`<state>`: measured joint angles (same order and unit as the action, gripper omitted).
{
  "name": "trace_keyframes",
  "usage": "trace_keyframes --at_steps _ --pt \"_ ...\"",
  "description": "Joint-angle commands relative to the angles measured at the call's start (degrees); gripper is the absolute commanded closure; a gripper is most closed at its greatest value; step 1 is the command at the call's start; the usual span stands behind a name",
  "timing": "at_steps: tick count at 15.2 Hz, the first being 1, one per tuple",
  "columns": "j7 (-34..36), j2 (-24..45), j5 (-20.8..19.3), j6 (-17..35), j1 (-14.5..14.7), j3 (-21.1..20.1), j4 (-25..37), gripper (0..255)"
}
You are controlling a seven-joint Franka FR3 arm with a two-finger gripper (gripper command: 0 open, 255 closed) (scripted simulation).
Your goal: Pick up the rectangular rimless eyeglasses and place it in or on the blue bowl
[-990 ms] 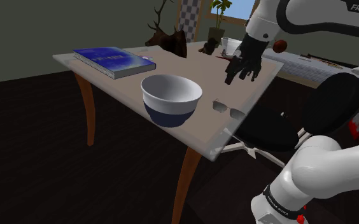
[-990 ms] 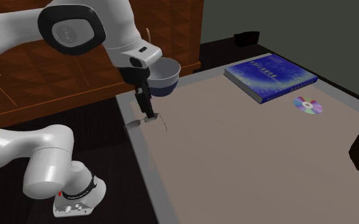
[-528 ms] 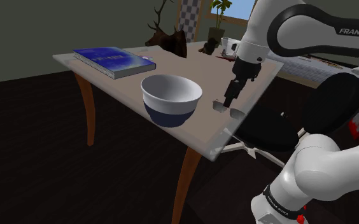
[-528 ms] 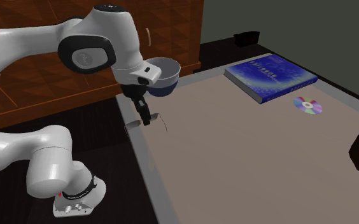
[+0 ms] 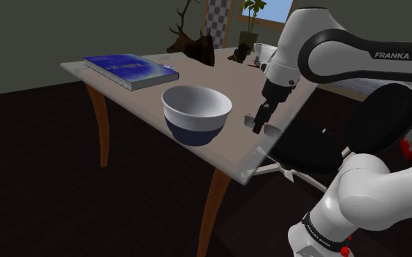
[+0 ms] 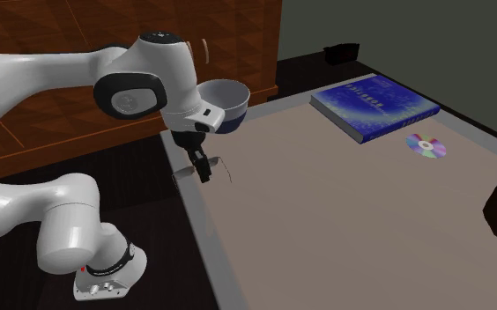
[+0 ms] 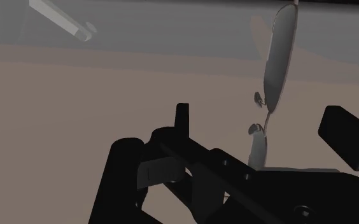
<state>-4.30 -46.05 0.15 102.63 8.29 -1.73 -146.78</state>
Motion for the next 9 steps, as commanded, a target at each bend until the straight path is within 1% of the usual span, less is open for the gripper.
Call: trace_keyframes --at_steps 1,6,7,9 --pt "0.0 0.1 0.0 0.4 0.0 0.0 -0.3 0" --pt "0.0 0.1 0.0 0.4 0.0 0.0 -0.3 0" --pt "0.0 0.1 0.0 0.4 0.0 0.0 -0.3 255" --pt "0.0 0.1 0.0 0.4 0.0 0.0 -0.3 255"
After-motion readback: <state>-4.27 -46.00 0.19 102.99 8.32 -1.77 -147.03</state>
